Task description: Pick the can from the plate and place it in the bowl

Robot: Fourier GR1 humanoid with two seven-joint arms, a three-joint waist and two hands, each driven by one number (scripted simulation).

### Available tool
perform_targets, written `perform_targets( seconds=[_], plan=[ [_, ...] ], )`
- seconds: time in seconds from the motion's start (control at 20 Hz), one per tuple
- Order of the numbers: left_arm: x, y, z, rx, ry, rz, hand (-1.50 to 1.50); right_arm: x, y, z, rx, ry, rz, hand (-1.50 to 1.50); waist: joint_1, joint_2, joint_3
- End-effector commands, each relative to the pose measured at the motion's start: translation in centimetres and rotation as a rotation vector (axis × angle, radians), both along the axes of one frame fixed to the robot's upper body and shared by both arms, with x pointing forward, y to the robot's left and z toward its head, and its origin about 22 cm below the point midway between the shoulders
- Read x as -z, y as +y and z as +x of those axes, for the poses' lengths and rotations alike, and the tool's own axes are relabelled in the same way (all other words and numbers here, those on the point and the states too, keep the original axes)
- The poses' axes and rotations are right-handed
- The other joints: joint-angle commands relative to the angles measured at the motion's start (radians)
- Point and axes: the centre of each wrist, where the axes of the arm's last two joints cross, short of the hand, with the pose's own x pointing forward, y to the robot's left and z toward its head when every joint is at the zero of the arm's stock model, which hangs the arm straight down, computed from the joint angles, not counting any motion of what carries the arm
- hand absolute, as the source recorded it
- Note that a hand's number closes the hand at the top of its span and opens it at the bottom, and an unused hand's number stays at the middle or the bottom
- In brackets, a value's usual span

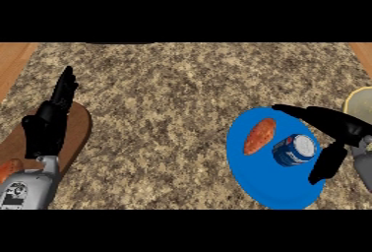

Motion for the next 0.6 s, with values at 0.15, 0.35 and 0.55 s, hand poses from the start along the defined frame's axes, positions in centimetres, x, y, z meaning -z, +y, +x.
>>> perform_targets(
  seconds=[0.15,0.35,0.55],
  plan=[
    [-1.5,0.6,0.7,-0.002,-0.015,0.006,0.00,1.9,0.2,0.8,-0.009,0.015,0.007,-1.50,0.000,0.000,0.000],
    [-0.5,-0.5,0.1,0.019,-0.007,0.001,0.00,2.7,1.2,2.8,-0.101,-0.075,-0.050,1.50,0.010,0.003,0.000],
    [0.4,-0.3,-0.4,0.000,-0.009,0.012,0.00,2.5,1.4,0.8,-0.105,-0.083,-0.013,1.50,-0.003,-0.001,0.000]
  ],
)
